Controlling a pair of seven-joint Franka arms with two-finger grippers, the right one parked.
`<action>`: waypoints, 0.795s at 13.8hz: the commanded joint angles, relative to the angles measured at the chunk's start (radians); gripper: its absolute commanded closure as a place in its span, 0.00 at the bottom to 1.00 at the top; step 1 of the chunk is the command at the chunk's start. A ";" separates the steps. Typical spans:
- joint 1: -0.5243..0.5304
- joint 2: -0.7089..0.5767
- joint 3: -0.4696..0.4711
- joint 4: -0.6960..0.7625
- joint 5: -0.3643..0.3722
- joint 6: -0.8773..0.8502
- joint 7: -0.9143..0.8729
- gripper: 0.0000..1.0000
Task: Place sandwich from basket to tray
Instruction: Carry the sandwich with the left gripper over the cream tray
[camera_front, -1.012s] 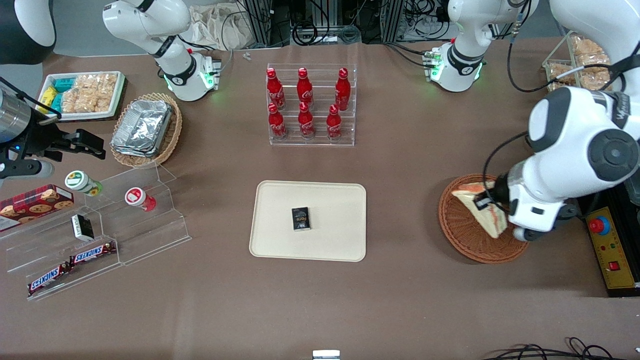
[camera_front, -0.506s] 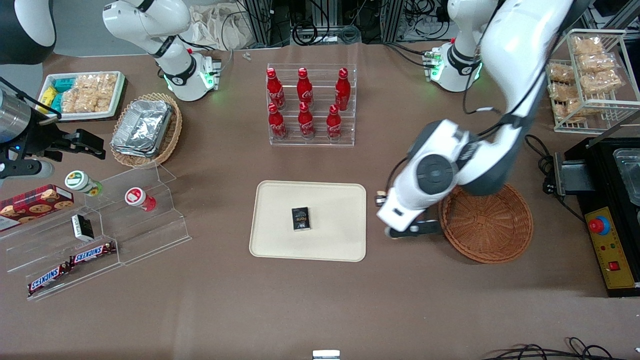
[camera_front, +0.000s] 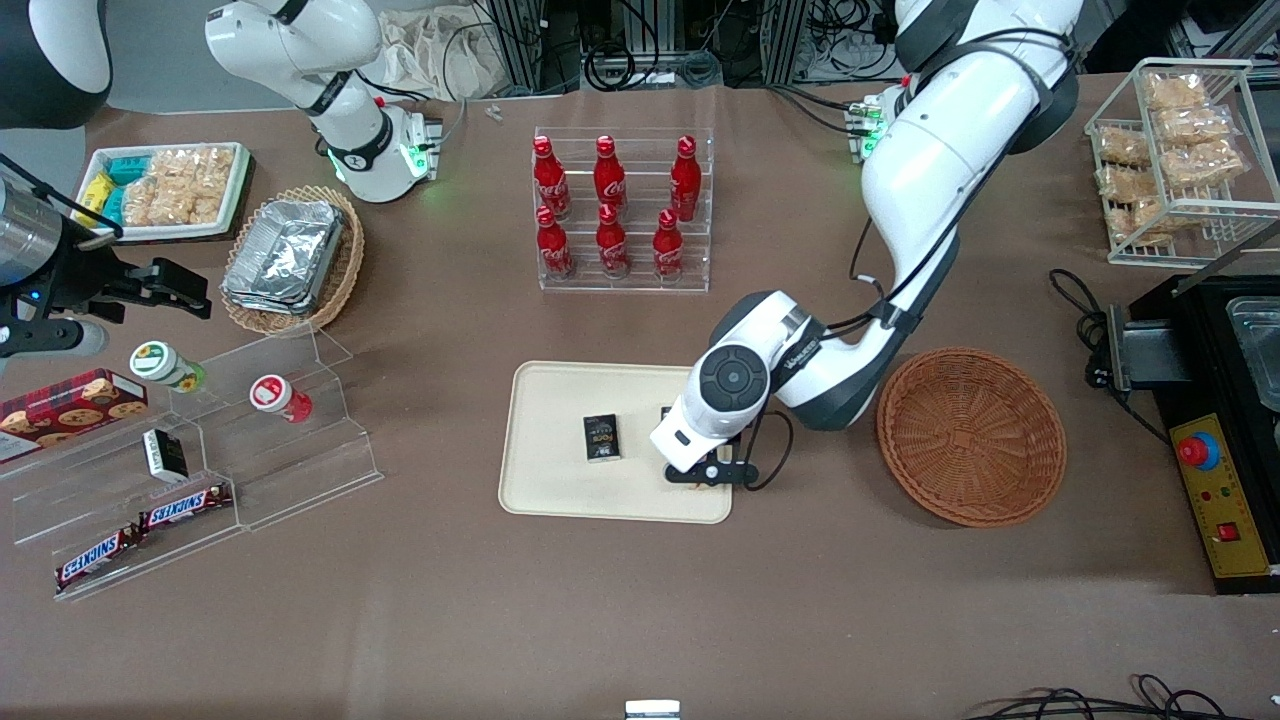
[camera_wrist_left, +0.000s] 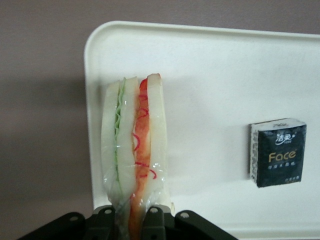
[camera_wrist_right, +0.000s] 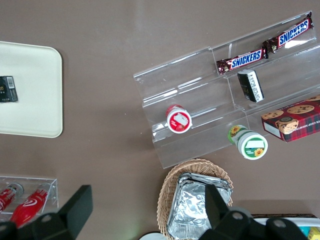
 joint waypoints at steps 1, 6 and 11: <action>-0.014 0.039 0.008 0.051 0.019 0.034 -0.011 0.13; -0.001 -0.017 0.007 0.049 0.016 -0.019 -0.024 0.00; 0.167 -0.256 -0.004 0.007 0.001 -0.231 -0.004 0.00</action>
